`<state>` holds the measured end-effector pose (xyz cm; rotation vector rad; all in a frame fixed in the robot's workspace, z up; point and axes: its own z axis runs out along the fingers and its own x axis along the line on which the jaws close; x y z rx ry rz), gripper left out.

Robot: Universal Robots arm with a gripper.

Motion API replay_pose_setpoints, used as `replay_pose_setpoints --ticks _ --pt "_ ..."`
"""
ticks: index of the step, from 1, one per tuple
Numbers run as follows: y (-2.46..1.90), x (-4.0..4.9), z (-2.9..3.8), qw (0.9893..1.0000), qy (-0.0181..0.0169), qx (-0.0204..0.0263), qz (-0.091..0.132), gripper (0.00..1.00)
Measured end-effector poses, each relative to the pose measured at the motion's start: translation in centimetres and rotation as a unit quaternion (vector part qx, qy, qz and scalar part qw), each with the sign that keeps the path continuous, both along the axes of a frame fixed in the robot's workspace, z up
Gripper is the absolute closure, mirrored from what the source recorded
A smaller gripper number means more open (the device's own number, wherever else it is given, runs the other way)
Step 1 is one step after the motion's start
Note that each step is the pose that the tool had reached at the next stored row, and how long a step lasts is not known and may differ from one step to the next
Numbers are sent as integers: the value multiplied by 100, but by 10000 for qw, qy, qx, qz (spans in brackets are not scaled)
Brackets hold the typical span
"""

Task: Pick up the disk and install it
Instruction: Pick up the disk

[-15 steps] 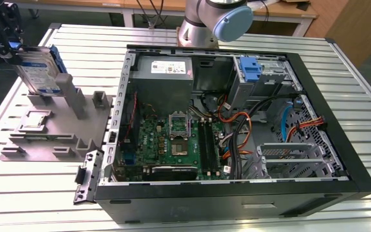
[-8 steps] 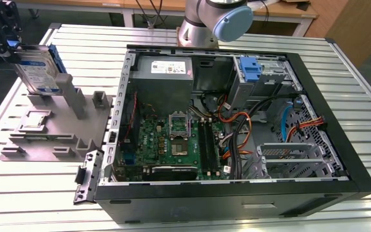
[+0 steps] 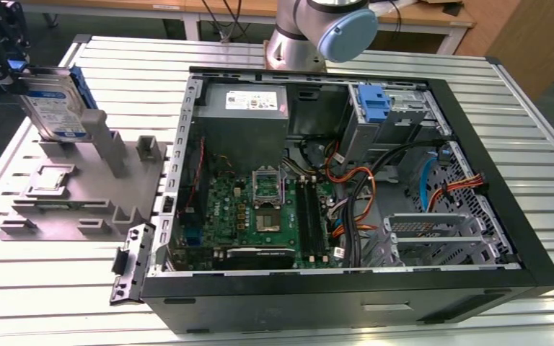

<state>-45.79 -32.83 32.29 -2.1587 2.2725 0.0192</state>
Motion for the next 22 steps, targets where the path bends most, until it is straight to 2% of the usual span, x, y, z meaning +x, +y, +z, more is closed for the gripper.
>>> replay_pose_setpoints --ticks 10,14,22 --pt "0 -8 0 10000 0 0 0 64" --pt "0 -20 41 10000 0 0 0 64" --pt "0 -21 62 10000 0 0 0 64"
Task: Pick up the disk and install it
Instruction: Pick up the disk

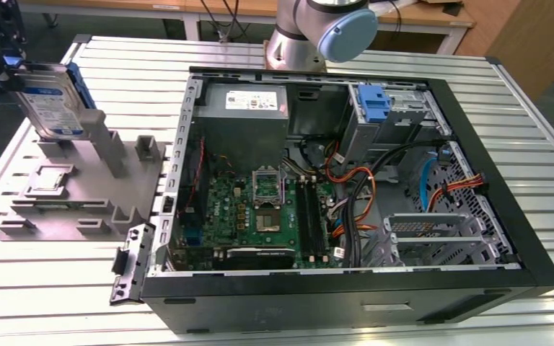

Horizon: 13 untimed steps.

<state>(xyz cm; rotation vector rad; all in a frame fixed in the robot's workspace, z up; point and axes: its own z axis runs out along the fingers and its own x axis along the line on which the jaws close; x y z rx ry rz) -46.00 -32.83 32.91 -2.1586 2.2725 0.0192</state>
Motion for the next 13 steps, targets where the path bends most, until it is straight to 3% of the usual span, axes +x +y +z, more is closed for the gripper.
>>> replay_pose_setpoints --ticks 13 --pt "0 0 76 10000 0 0 0 64"
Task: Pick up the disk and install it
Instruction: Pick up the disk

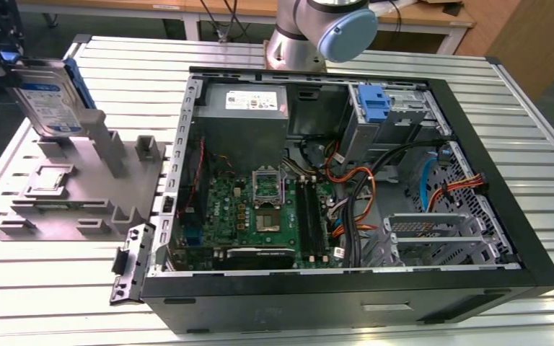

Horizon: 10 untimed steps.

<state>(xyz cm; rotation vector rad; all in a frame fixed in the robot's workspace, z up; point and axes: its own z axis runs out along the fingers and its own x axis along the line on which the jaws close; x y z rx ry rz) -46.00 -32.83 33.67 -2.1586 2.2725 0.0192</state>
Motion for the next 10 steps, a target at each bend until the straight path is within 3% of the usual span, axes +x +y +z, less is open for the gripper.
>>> replay_pose_setpoints --ticks 10 --pt "0 0 40 10000 -1 0 0 64"
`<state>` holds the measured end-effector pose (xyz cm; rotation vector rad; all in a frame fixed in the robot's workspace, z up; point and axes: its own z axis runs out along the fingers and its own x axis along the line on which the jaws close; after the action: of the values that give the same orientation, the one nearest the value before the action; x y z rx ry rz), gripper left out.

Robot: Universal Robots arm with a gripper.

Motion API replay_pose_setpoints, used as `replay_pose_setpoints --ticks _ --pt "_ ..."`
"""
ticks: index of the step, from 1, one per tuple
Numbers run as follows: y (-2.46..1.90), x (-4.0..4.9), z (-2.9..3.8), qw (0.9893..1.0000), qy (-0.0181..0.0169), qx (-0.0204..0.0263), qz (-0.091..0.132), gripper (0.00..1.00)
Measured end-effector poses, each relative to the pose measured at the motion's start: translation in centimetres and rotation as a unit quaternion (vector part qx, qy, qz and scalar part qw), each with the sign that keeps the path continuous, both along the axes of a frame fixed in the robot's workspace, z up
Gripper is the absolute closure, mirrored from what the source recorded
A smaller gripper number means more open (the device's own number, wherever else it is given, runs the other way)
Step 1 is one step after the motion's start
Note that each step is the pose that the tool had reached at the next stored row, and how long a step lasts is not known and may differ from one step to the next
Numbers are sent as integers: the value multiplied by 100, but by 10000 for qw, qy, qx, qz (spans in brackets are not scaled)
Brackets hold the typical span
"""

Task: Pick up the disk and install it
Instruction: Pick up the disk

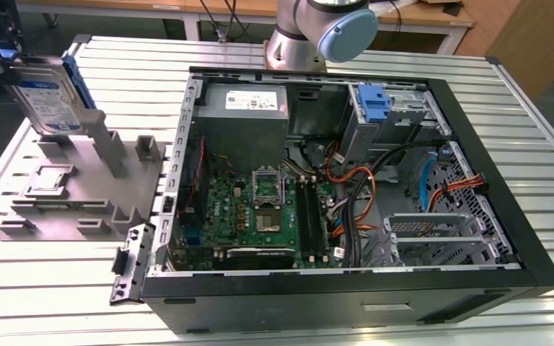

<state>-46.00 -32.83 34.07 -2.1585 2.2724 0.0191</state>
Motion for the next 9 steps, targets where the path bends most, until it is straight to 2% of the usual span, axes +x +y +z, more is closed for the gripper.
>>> replay_pose_setpoints --ticks 9 --pt "0 0 26 10000 1 -1 0 64"
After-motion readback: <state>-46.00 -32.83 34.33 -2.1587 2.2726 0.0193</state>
